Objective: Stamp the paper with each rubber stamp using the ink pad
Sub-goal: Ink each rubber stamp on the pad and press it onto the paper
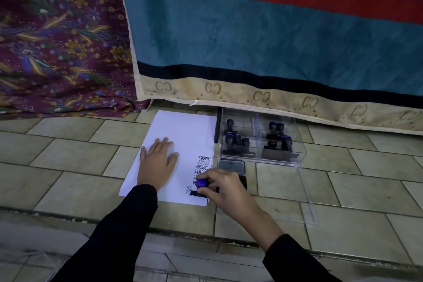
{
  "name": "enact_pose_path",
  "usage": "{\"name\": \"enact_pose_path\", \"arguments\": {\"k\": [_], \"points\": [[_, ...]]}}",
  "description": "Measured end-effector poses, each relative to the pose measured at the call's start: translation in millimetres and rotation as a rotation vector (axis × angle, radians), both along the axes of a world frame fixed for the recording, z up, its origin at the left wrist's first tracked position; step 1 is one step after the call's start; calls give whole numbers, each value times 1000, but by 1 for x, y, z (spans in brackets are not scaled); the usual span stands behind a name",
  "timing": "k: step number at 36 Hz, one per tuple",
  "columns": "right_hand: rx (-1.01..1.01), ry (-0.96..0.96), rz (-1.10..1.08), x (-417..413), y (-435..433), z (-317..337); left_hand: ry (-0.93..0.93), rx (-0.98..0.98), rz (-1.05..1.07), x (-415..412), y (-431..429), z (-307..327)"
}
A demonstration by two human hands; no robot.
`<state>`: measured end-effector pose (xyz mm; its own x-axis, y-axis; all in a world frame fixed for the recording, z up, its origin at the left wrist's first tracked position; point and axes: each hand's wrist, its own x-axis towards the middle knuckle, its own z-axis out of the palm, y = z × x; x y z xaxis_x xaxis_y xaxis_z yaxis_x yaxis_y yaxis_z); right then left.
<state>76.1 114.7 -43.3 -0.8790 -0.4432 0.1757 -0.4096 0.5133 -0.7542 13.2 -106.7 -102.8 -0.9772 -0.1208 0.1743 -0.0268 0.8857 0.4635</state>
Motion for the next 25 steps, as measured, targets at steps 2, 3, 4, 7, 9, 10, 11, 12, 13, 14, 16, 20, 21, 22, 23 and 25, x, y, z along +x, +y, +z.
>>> {"name": "enact_pose_path", "arguments": {"k": [2,3,4,7,9,10,11,12,13,14,16,20,21,22,23,25], "points": [[1,-12,10,0,-3,-1,4,3,4,0,1,0],[1,-14,16,0,-4,-1,5,2,5,0,1,0],[4,-12,23,0,-6,-1,4,1,6,0,1,1],[16,-4,44,0,-9,-2,0,-3,7,1,2,2],[20,-8,50,0,-10,-2,2,-3,8,1,2,2],[22,-8,51,0,-10,-2,3,-3,9,1,2,2],[23,-7,51,0,-10,-2,3,-5,10,1,2,2],[28,-5,49,0,-11,-1,2,-6,10,1,1,1],[40,1,47,0,-11,-1,2,-7,10,0,1,1],[58,12,46,0,-12,-1,2,-8,10,0,1,1],[95,36,53,1,-14,0,1,-7,11,0,1,0],[162,60,66,0,-20,3,3,-1,10,0,1,-2],[186,68,74,-1,-20,5,4,-2,8,0,1,-2],[205,75,82,-2,-21,6,3,-5,7,0,1,-3],[221,78,89,-2,-21,6,2,-8,7,-1,1,-3],[244,77,104,-2,-21,7,0,-14,8,-1,1,-3]]}}
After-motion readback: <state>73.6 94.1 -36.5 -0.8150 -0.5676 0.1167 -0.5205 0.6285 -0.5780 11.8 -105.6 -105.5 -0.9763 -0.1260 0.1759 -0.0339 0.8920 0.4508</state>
